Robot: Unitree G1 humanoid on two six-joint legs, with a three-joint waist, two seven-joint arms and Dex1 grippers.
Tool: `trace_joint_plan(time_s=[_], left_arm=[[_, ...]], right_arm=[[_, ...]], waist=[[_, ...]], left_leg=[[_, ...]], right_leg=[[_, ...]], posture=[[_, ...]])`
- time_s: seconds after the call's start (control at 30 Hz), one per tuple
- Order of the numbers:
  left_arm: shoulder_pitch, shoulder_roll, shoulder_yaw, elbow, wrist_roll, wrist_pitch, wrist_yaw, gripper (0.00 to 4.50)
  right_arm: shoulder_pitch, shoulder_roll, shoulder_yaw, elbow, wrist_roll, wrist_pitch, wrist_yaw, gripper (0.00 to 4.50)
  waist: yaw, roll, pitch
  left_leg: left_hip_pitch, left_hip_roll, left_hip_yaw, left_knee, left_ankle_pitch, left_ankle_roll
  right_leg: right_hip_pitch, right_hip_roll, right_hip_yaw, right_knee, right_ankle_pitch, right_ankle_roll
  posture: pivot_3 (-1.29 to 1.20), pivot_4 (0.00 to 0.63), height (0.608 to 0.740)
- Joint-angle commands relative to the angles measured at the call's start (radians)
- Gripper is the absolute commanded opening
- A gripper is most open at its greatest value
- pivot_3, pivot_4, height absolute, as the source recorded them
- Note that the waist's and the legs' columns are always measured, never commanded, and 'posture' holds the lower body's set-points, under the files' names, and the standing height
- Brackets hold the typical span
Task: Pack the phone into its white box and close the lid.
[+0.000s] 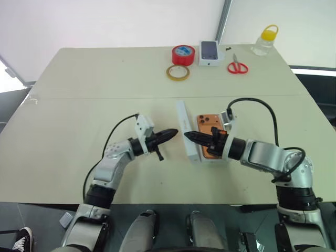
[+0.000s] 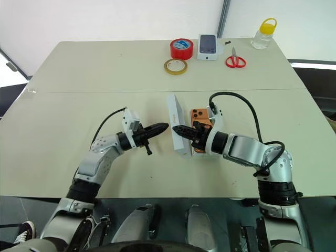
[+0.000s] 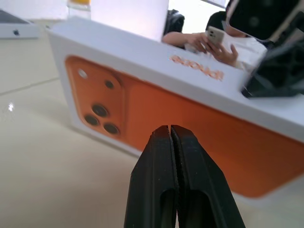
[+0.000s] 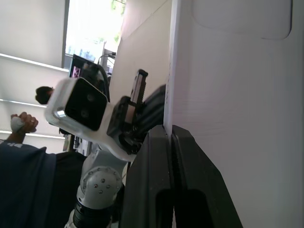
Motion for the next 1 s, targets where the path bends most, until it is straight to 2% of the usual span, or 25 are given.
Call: trace_joint_plan(time_s=[0.03, 0.13, 0.23, 0.3, 0.43, 0.53, 0.7, 0.77, 0.83, 0.93, 1.0], left_arm=[[-0.022, -0.024, -0.015, 0.001, 0.002, -0.018, -0.001, 0.04], [-0.038, -0.034, -0.024, 0.02, 0.013, -0.034, -0.008, 0.0], [-0.063, -0.054, -0.036, 0.058, 0.025, -0.049, -0.01, 0.0], [-0.084, -0.074, -0.044, 0.09, 0.04, -0.071, -0.01, 0.0], [-0.132, -0.114, -0.045, 0.169, 0.053, -0.103, -0.017, 0.0], [-0.163, -0.146, -0.05, 0.224, 0.068, -0.129, -0.016, 0.0], [-0.198, -0.192, -0.044, 0.281, 0.076, -0.153, -0.006, 0.0], [-0.194, -0.183, -0.043, 0.269, 0.083, -0.165, -0.01, 0.0], [-0.185, -0.161, -0.03, 0.247, 0.072, -0.138, -0.019, 0.0], [-0.161, -0.103, -0.018, 0.214, 0.071, -0.124, -0.032, 0.0], [-0.145, -0.065, -0.005, 0.19, 0.069, -0.105, -0.024, 0.0]], right_arm=[[0.001, 0.0, -0.029, 0.029, 0.002, -0.002, 0.029, 0.29], [-0.01, -0.004, -0.049, 0.063, 0.002, -0.02, -0.01, 1.38], [-0.029, -0.033, -0.067, 0.075, 0.002, -0.014, -0.016, 3.01], [-0.035, -0.103, -0.068, 0.071, 0.002, -0.001, 0.003, 3.98], [-0.043, -0.263, -0.101, 0.096, -0.083, 0.031, 0.146, 3.98], [-0.077, -0.355, -0.107, 0.136, -0.217, 0.04, 0.269, 3.98], [-0.147, -0.418, -0.065, 0.15, -0.564, -0.072, 0.484, 3.98], [-0.125, -0.445, 0.002, 0.113, -0.75, -0.15, 0.593, 3.45], [-0.085, -0.477, 0.101, 0.05, -0.987, -0.306, 0.706, 2.69], [-0.035, -0.503, 0.235, -0.002, -1.318, -0.573, 0.814, 1.09], [-0.004, -0.466, 0.245, -0.011, -1.393, -0.639, 0.841, 0.06]], waist=[[-0.001, 0.0, 0.0], [-0.001, 0.0, 0.0], [0.0, 0.0, 0.0], [0.001, 0.0, 0.0], [0.004, 0.0, 0.0], [0.0, -0.001, 0.001], [0.0, -0.002, 0.001], [0.001, -0.002, 0.001], [0.002, -0.002, 0.001], [-0.004, -0.001, 0.001], [-0.003, -0.001, 0.001]], left_leg=[[0.0, 0.0, 0.0, 0.0, 0.0, 0.0], [0.0, 0.0, 0.0, 0.0, 0.0, 0.0], [0.0, 0.0, 0.0, 0.0, 0.0, 0.0], [0.0, 0.0, 0.0, 0.001, 0.0, 0.0], [-0.002, -0.001, 0.0, 0.003, -0.001, 0.002], [-0.002, 0.0, 0.001, 0.004, -0.001, 0.002], [-0.002, 0.0, 0.001, 0.005, -0.001, 0.002], [-0.002, 0.0, 0.001, 0.005, -0.001, 0.002], [-0.002, 0.0, 0.002, 0.005, -0.001, 0.002], [-0.002, 0.0, 0.002, 0.005, -0.001, 0.002], [-0.002, 0.0, 0.002, 0.005, -0.001, 0.002]], right_leg=[[0.0, 0.0, 0.0, 0.0, 0.0, 0.0], [0.0, 0.0, 0.0, 0.0, 0.0, 0.0], [0.0, 0.0, 0.0, 0.0, 0.0, 0.0], [0.0, 0.0, 0.0, 0.0, 0.0, 0.0], [0.001, 0.0, -0.001, 0.0, -0.001, 0.001], [0.001, 0.0, -0.002, 0.0, -0.001, 0.001], [0.001, 0.001, -0.002, 0.001, -0.001, 0.002], [0.001, 0.001, -0.002, 0.0, -0.001, 0.002], [0.0, 0.001, -0.002, 0.001, -0.001, 0.002], [-0.001, 0.001, -0.002, 0.001, -0.001, 0.002], [-0.001, 0.001, -0.002, 0.002, -0.001, 0.002]], posture=[[0.0, 0.15, 0.74], [0.0, 0.15, 0.74], [0.0, 0.15, 0.74], [0.0, 0.15, 0.74], [0.0, 0.15, 0.74], [0.0, 0.15, 0.74], [0.0, 0.15, 0.74], [0.0, 0.15, 0.74], [0.0, 0.15, 0.74], [0.0, 0.15, 0.74], [0.0, 0.15, 0.74]])
